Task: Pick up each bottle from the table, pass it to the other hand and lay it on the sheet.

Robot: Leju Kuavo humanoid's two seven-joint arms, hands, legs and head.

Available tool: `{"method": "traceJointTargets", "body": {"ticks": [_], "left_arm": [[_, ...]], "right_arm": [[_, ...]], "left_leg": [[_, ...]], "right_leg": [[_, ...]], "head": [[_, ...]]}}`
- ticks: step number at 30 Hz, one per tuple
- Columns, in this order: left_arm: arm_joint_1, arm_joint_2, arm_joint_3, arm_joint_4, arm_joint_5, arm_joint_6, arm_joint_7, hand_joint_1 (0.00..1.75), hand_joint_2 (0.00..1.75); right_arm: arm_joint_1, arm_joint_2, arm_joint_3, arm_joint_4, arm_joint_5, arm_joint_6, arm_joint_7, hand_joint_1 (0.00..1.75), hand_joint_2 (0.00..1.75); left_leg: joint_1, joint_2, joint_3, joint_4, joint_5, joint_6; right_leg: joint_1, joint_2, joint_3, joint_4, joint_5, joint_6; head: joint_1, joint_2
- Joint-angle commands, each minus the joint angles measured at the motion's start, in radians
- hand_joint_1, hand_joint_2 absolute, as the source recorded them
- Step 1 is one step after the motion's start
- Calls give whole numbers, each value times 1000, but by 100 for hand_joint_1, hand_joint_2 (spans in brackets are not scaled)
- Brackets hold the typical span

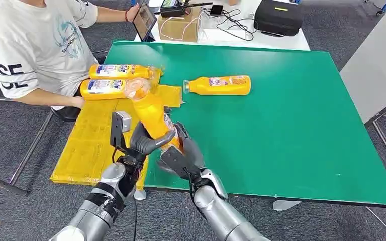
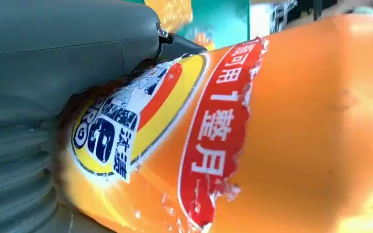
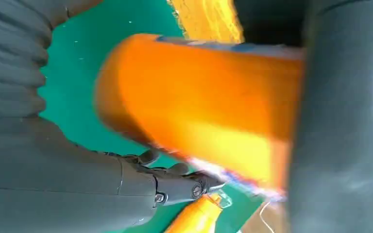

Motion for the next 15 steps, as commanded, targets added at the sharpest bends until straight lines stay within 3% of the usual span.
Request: {"method": "traceJointTargets", "body": {"ticks": [1, 4, 10, 15], "left_arm": [[-70, 35, 61, 83, -61, 83, -37, 175, 175], [-103, 79, 84, 118, -148, 157, -70, 175, 175], [-109, 74, 91, 133, -156, 151, -74, 175, 175], [-222, 144, 96, 316, -456, 370, -123, 175, 175]], "right_arm": [[1, -56, -12, -46, -22, -21, -8, 0, 175], [17, -90, -30, -103, -35, -15, -6, 0, 175], [21, -88, -33, -111, -35, -10, -3, 0, 175], [46, -125, -76, -203, -39, -13, -12, 0, 175]], "left_leg": [[2, 0, 6, 0, -3, -1], [1, -1, 4, 0, -2, -1], [1, -1, 5, 0, -2, -1], [1, -1, 3, 0, -1, -1]], "right_leg": [[2, -1, 6, -1, -2, -2], [2, -2, 5, 0, -2, -2], [2, -2, 6, 0, -2, -2], [1, -2, 4, 0, -1, -1]], "head": [[0, 0], [0, 0], [0, 0], [0, 0]]}}
